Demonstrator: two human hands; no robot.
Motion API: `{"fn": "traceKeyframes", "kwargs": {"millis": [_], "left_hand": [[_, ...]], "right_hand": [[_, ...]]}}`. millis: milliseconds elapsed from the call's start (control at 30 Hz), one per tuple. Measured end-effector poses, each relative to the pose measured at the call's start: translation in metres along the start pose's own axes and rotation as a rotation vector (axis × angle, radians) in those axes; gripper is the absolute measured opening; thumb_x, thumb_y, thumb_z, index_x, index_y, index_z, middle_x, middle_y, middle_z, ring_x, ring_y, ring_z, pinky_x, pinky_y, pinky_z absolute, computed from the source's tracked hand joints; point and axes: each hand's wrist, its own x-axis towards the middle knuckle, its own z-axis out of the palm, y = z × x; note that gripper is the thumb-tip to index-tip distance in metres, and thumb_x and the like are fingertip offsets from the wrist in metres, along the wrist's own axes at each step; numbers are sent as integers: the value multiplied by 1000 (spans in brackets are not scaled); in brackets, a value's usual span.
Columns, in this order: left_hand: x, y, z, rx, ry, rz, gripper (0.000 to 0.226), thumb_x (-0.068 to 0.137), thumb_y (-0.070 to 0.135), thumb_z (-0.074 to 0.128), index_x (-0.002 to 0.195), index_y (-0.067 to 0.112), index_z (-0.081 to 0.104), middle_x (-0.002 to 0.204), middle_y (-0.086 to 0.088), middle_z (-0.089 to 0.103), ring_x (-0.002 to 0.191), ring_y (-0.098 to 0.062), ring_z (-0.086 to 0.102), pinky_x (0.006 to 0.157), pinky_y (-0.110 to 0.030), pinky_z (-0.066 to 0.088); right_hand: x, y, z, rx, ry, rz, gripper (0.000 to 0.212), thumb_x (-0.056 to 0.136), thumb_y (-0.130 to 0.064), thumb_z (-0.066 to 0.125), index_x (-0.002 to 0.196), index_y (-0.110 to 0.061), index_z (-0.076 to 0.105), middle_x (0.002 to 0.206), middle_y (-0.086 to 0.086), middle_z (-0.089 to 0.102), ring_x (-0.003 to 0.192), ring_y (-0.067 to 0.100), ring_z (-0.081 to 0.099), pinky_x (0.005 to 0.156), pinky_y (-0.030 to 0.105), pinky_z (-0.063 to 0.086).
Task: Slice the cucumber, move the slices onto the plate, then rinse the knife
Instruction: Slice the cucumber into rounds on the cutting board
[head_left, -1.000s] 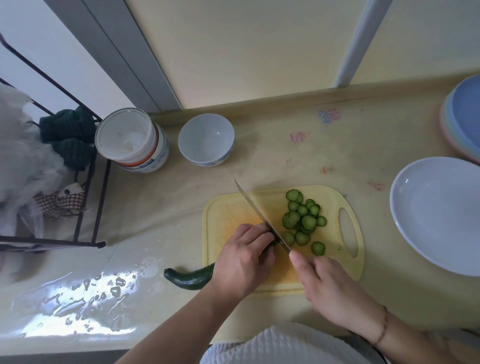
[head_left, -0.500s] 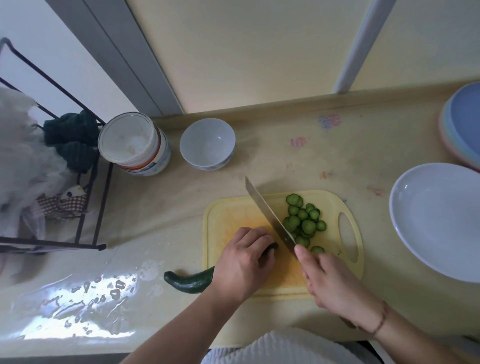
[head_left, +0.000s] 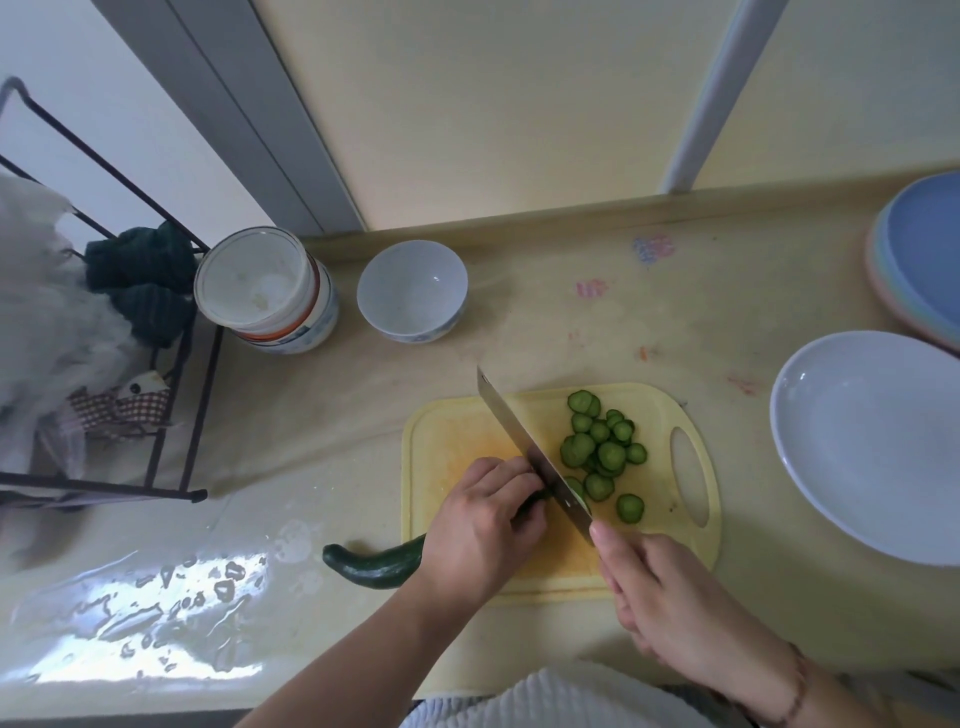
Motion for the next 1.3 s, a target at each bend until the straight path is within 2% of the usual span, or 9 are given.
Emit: {"fn": "traceKeyframes", "kwargs": {"millis": [133, 333, 500, 667, 900, 1133, 1300], "left_hand": [[0, -1, 1, -1, -7, -6, 19, 77, 1, 77, 94, 11, 76, 101, 5, 73, 89, -17, 63, 88, -15, 47], [-2, -1, 1, -3, -14, -13, 18, 78, 4, 78, 95, 10, 75, 104, 3, 73, 91, -19, 64, 85, -21, 51], [-2, -1, 0, 4, -25, -43, 19, 77, 8, 81, 96, 9, 75, 102, 0, 70, 92, -18, 63, 83, -21, 51], [-3, -1, 0, 13, -29, -65, 21, 77, 8, 82, 95, 9, 74, 98, -1, 68, 93, -16, 60, 82, -18, 49], [-3, -2, 1, 5, -20, -52, 19, 77, 6, 82, 94, 8, 74, 98, -1, 70, 91, -16, 61, 84, -18, 49], [-3, -3, 2, -5, -30, -47, 18, 76, 4, 80, 93, 7, 74, 97, -1, 69, 89, -18, 63, 85, -18, 48], [-2, -3, 2, -11, -17, -40, 18, 75, 2, 81, 91, 7, 74, 96, -1, 70, 88, -17, 62, 87, -15, 45]], "right_hand": [[6, -1, 0, -20, -5, 0, 69, 81, -73, 24, 65, -8, 37, 45, -4, 30, 40, 10, 30, 47, 29, 30], [29, -2, 8, 1, -23, 40, 65, 78, -77, 22, 63, -15, 36, 42, -7, 29, 34, 8, 27, 41, 26, 25], [30, -1, -1, 36, -31, 101, 57, 90, -64, 25, 64, -15, 39, 43, -5, 34, 31, 10, 30, 34, 20, 26], [27, -6, -10, 73, -50, 116, 56, 92, -62, 26, 64, -15, 39, 46, -2, 30, 35, 13, 26, 36, 21, 22], [12, -16, -6, 30, -66, 17, 57, 93, -58, 27, 63, -12, 39, 43, -4, 30, 33, 8, 28, 36, 14, 25], [3, -13, -4, -14, -42, 20, 60, 88, -66, 26, 66, -12, 40, 43, -6, 33, 34, 6, 30, 37, 12, 24], [7, -10, 0, -28, -45, 23, 60, 87, -68, 24, 65, -14, 39, 42, -5, 31, 36, 7, 29, 41, 19, 26]]}}
